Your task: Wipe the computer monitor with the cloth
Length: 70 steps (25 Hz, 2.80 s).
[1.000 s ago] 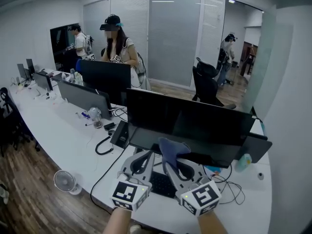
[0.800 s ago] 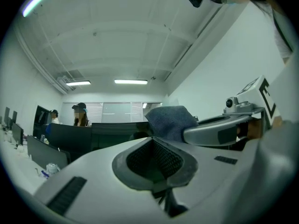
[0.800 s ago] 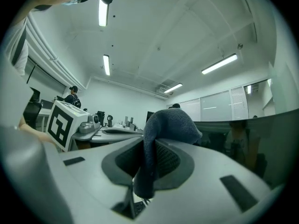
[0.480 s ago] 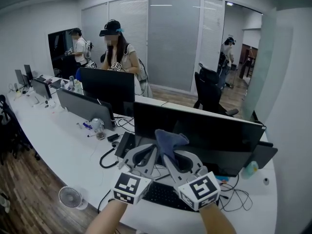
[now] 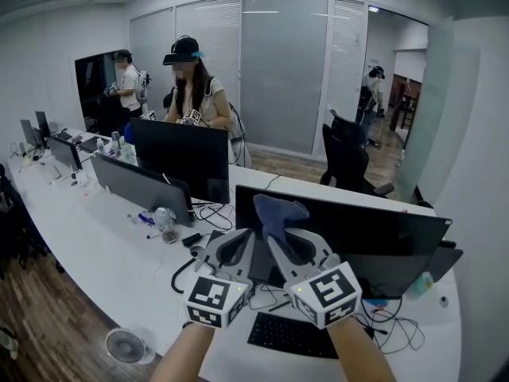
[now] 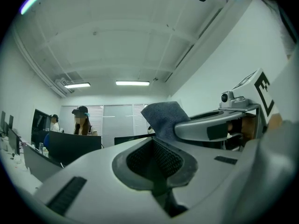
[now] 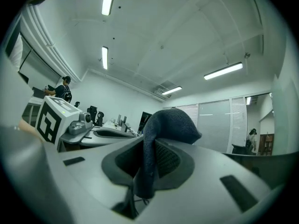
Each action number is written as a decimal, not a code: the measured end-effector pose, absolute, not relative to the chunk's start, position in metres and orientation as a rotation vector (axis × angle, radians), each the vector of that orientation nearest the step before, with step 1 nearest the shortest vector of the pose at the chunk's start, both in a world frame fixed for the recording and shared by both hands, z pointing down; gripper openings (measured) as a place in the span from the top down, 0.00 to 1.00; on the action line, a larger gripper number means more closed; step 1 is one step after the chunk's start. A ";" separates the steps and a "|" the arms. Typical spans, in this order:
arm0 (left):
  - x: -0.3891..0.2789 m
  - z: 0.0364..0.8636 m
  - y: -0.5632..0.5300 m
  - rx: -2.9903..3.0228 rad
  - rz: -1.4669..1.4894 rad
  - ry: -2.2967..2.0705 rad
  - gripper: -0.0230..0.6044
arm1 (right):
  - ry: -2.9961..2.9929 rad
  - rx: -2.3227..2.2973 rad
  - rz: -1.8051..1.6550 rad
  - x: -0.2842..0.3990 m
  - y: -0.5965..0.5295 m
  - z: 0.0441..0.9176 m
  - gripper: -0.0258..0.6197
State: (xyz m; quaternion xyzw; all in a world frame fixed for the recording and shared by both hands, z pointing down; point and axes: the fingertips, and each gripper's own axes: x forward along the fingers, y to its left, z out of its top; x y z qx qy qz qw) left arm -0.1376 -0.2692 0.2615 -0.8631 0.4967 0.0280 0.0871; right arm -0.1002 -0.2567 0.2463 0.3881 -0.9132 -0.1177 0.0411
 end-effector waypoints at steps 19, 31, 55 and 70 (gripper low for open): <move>-0.168 0.282 -0.336 -2.680 0.056 1.383 0.95 | -2.668 1.175 -0.210 -0.158 -0.361 0.224 0.87; -0.176 0.282 -0.350 -2.721 0.105 1.353 0.95 | -2.887 1.103 0.103 -0.173 -0.382 0.214 0.87; -0.156 0.281 -0.343 -2.714 0.081 1.363 0.95 | -2.386 1.366 -0.246 -0.125 -0.389 0.227 0.87; -0.118 0.276 -0.334 -2.724 0.101 1.393 0.95 | -2.367 1.398 -0.241 -0.074 -0.377 0.226 0.87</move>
